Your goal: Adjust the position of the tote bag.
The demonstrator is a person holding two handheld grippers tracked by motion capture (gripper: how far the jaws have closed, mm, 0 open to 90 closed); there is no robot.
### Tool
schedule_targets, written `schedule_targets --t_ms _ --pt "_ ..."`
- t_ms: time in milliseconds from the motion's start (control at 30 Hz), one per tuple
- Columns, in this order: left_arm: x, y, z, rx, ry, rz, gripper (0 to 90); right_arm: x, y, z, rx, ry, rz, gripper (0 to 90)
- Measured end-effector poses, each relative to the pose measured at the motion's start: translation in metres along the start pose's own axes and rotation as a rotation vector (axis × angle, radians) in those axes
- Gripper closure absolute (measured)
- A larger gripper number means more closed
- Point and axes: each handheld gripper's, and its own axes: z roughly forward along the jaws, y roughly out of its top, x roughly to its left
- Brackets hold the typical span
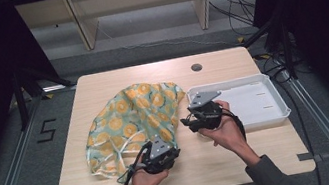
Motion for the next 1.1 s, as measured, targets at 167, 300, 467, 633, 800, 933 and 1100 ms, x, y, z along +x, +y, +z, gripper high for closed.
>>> schedule_targets --t_ms 167,300,467,633,800,933,1100 --pt "-0.011 0.006 -0.005 0.038 -0.052 0.024 57.0 -0.002 -0.003 -0.004 -0.027 0.010 -0.023 49.6" --pt "-0.017 0.005 -0.046 0.006 -0.091 0.000 36.9 0.008 -0.004 -0.009 -0.046 0.059 -0.024 49.5" --pt "-0.004 -0.004 -0.103 -0.010 -0.067 -0.035 32.6 0.029 0.006 -0.009 -0.083 0.128 -0.071 48.9" --pt "0.024 -0.018 -0.134 -0.016 0.062 -0.039 33.3 0.063 0.012 0.006 -0.046 0.232 -0.149 48.3" --pt "0.061 -0.035 -0.148 -0.027 0.204 -0.112 33.0 0.080 0.007 0.027 0.012 0.263 -0.192 45.3" --pt "0.076 -0.044 -0.153 -0.015 0.290 -0.131 32.8 0.098 0.004 0.055 0.045 0.338 -0.244 41.4" --pt "0.083 -0.047 -0.155 -0.019 0.304 -0.158 32.6 0.114 -0.001 0.078 0.118 0.352 -0.322 41.7"
